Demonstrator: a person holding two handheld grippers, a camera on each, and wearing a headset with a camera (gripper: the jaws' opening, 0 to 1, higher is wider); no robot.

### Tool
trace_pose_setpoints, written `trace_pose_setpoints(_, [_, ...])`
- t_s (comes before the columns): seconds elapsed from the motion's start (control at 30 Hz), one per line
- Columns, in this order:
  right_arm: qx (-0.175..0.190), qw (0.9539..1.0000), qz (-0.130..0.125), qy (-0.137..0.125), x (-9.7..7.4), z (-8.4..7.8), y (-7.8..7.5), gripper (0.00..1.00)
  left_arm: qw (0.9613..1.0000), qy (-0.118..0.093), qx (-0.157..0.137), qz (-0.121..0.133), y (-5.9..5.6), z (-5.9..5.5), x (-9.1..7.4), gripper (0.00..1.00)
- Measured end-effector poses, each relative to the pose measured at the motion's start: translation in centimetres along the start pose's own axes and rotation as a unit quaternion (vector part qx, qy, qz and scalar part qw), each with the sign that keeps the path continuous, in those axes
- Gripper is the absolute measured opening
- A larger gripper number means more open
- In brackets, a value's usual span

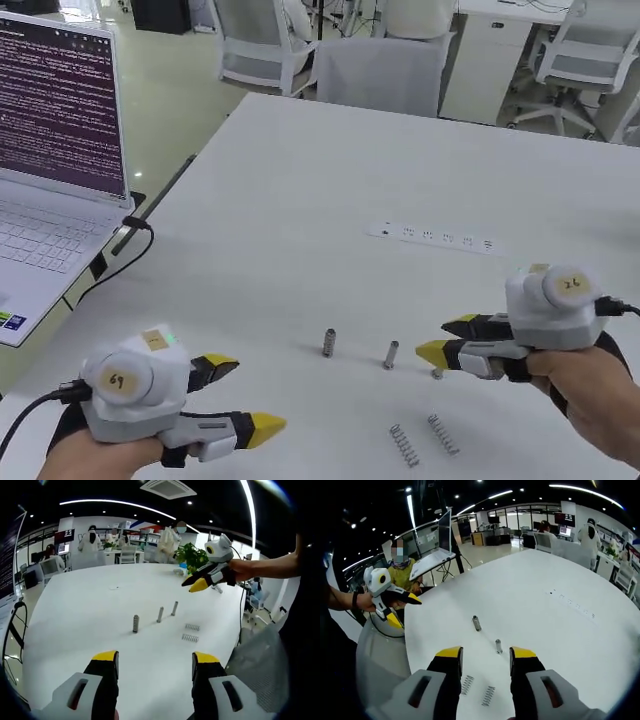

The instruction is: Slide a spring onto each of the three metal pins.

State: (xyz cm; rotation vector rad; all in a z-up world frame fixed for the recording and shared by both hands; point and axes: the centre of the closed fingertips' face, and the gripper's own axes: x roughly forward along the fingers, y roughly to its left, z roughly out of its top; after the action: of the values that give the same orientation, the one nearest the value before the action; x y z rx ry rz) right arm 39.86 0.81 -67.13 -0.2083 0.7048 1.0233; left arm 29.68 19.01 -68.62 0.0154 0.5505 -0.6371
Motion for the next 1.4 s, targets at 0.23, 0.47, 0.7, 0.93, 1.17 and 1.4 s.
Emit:
trace_pose_setpoints(0.23, [0.027, 0.9995, -0.01, -0.015, -1.6, -1.6, 0.0, 0.39, 1.0, 0.0, 0.002, -0.003, -0.1, 0.2, 0.2, 0.54])
trace_pose_setpoints(0.47, [0.041, 0.9988, -0.015, -0.024, -2.6, -3.0, 0.5, 0.41, 1.0, 0.001, 0.006, -0.006, -0.3, 0.3, 0.4, 0.54])
trace_pose_setpoints(0.7, [0.058, 0.9974, -0.019, -0.039, -3.5, -3.9, 1.2, 0.44, 1.0, 0.001, 0.007, -0.007, -0.4, 0.5, 0.5, 0.54])
trace_pose_setpoints(0.93, [0.061, 0.9971, -0.016, -0.043, -4.1, -5.6, 2.7, 0.47, 1.0, 0.0, 0.005, -0.006, -0.3, 0.5, 0.5, 0.54])
trace_pose_setpoints(1.17, [0.074, 0.9962, -0.015, -0.044, -4.5, -7.0, 3.8, 0.5, 1.0, 0.002, 0.003, -0.008, -0.5, 0.3, 0.6, 0.54])
trace_pose_setpoints(1.4, [0.084, 0.995, -0.019, -0.051, -4.7, -7.5, 4.1, 0.51, 0.9999, 0.003, 0.005, -0.01, -0.6, 0.4, 0.7, 0.54])
